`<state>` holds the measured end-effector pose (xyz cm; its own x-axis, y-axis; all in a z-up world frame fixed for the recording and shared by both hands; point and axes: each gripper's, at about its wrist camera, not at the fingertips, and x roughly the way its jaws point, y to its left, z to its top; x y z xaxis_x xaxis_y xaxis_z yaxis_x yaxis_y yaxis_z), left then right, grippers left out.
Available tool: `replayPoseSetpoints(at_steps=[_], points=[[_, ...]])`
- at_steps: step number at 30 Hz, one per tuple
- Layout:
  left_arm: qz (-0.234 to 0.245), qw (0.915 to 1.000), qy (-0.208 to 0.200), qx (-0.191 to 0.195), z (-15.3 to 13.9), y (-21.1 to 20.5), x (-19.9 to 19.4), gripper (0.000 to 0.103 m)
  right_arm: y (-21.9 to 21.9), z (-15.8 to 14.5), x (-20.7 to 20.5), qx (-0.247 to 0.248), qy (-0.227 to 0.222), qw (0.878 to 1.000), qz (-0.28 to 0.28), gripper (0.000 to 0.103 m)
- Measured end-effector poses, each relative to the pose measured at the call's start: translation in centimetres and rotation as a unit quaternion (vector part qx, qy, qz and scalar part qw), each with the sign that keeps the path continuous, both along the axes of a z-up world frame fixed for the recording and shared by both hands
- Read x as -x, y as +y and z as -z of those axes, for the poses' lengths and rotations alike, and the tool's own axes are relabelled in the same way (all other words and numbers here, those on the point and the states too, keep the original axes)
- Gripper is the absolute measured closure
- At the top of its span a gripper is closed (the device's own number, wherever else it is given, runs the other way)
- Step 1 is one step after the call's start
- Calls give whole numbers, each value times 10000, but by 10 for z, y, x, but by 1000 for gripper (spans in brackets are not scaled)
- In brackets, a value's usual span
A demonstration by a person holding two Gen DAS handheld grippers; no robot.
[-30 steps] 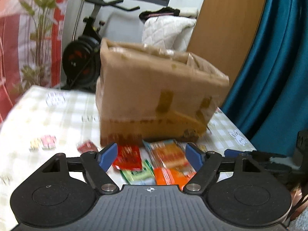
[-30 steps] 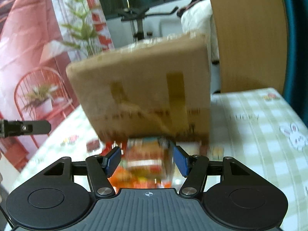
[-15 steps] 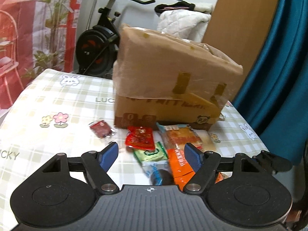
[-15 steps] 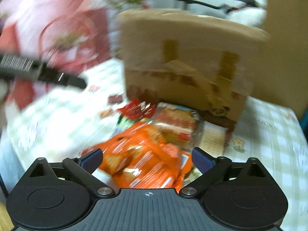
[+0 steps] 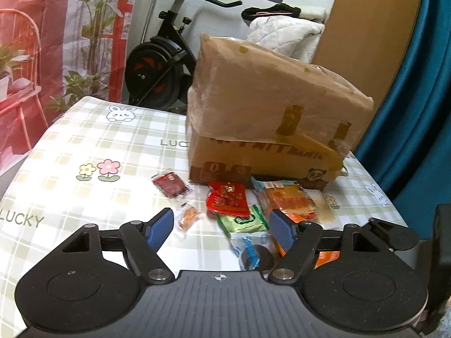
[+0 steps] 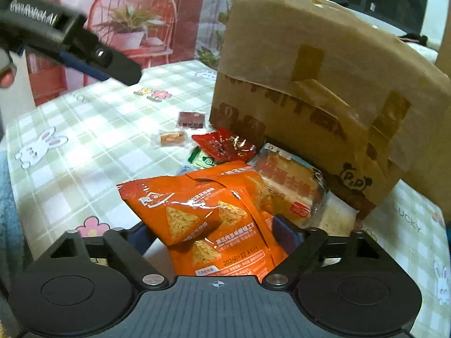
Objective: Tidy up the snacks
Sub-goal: 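Grasp a small wrapped snack with the left tool while the right tool grasps the orange chip bag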
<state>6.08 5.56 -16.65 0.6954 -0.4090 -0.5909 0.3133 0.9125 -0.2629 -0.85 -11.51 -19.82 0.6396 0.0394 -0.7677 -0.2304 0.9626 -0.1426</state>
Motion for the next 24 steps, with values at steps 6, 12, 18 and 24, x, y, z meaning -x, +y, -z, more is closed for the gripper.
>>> replayPoseSetpoints(at_steps=[6,12,18,24], points=[[-89,9999,2,-120,7,5,-5,28,-32,-29,6,-1011,-225,9918,744,36],[28,9992,7,-408,22,1,-15,45,-75,-59,14,-1642,-711,9678,1770,36],[314,9943,-146,-1010,43,-14,-45,68,-96,-61,13,-1485,-942,9573,2297,36],[520,9912,-51,-1218,62,-28,-75,68,-102,-46,11,-1497,-909,9523,2499,36]])
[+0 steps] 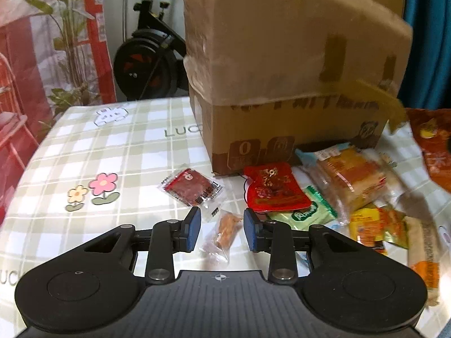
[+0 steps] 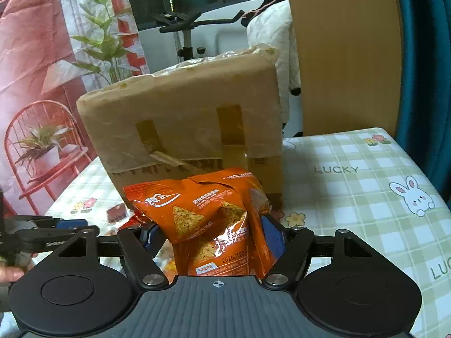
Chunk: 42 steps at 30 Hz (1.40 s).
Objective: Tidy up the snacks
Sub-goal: 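Grasp a small wrapped snack with the left tool while the right tool grasps the orange chip bag, then carry both snacks over the lined bin and open both tools to drop them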
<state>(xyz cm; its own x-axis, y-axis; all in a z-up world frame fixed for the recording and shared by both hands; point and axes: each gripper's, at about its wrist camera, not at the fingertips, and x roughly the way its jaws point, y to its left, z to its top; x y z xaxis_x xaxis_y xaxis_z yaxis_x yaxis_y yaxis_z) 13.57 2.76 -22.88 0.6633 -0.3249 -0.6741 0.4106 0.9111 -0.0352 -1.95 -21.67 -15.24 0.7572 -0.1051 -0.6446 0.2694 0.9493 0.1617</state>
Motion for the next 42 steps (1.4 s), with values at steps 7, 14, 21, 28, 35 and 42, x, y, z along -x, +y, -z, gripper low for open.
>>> replayPoseSetpoints(at_steps=[7,14,21,28,35,42], points=[[121,9997,184,-72,15,-13,-5,70,-6,-2,12,17,-15,9999,156,36],[-58,9996,254,144,20,-2,6,85,-10,-1,17,39,-101,9997,241,36],[-343,9983,-77,470,-16,22,21,85,-12,-20,25,122,-467,9983,325,36],[-349,9902,-1041,864,-96,25,35,85,-22,-70,27,333,-1230,9909,425,36],[-32,9760,-1827,1185,-168,-12,13,85,-33,-132,-16,513,-2007,9783,-17,36],[6,9767,-1743,1253,-186,-70,-53,85,-36,-152,-106,500,-2281,9716,-378,36]])
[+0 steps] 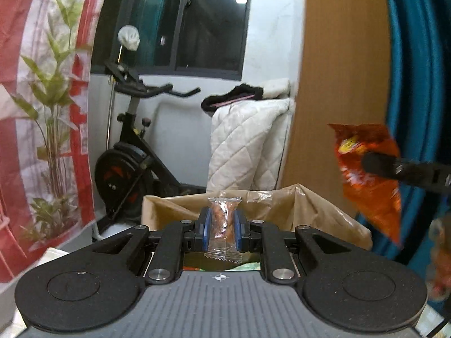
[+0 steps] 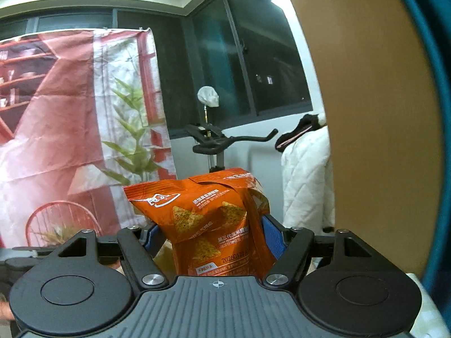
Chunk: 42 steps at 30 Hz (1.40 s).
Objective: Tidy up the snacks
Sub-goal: 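Carry both snacks over the lined bin and open both tools to drop them, then grasp the black round wrapped cookie with the left tool while the right tool grasps the striped snack bar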
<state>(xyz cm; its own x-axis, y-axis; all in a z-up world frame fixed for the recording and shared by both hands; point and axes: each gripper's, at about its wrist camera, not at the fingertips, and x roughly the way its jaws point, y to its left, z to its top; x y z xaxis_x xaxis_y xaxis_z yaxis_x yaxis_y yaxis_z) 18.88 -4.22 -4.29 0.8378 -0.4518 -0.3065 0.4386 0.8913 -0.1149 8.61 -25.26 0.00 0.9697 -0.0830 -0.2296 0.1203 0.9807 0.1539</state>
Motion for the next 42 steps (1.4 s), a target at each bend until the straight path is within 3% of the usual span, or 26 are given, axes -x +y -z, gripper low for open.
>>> replayPoseSetpoints(at_steps=[4,8,10,12,14,25,31,37,42], points=[[-62,9994,320,126,9,-7,-33,85,3,20,-46,115,335,9994,49,36],[-183,9987,473,-49,20,-7,-48,81,6,47,-76,199,702,9972,165,34],[-245,9977,624,-51,24,1,-51,51,8,61,-83,108,906,9954,293,30],[-283,9977,609,34,27,9,-49,45,7,69,-84,-52,1042,9942,272,19],[-297,9974,663,7,28,15,-46,45,11,73,-78,-59,1049,9943,176,16],[-274,9980,539,-156,21,43,21,45,16,55,-5,-364,1009,9942,13,18],[-367,9975,515,-312,37,58,66,45,25,66,51,-453,1117,9927,61,22],[-454,9951,839,-273,64,64,94,45,34,113,95,-759,1842,9796,247,27],[-454,9934,998,-330,83,64,107,45,47,160,122,-924,2689,9574,504,32]])
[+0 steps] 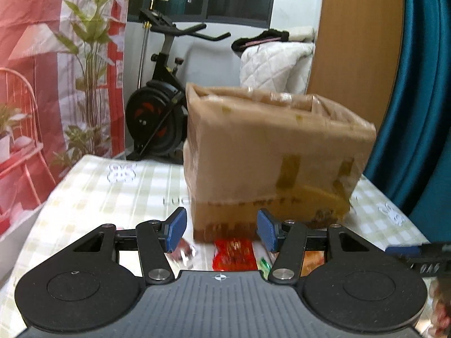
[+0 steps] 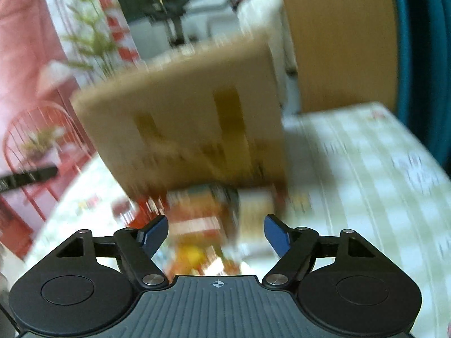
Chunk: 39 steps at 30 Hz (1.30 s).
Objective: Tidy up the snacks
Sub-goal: 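Grasp the black round wrapped cookie with the left tool while the right tool grasps the striped snack bar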
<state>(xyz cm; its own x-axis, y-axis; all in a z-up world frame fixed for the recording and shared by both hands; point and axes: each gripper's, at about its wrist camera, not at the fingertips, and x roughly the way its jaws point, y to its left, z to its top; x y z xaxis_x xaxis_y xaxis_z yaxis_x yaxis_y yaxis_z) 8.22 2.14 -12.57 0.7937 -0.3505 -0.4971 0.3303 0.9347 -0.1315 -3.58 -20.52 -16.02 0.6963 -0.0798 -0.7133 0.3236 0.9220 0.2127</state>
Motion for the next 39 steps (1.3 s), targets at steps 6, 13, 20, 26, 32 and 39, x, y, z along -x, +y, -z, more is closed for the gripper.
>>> replayPoseSetpoints(at_steps=[6,13,20,26,32,39], points=[[42,9997,230,8,14,1,6,45,17,35,21,-320,782,9963,134,33],[61,9989,467,10,32,2,14,46,38,61,14,-340,1297,9909,-130,44],[68,9978,660,59,46,5,18,46,27,55,1,24,1145,9930,-285,60],[163,9965,816,91,59,-3,18,46,-5,56,-3,351,966,9946,-133,69],[246,9952,949,77,71,-12,20,48,-12,66,6,604,885,9941,-152,67],[291,9932,1126,54,83,-21,22,49,2,68,28,658,803,9945,-160,64]])
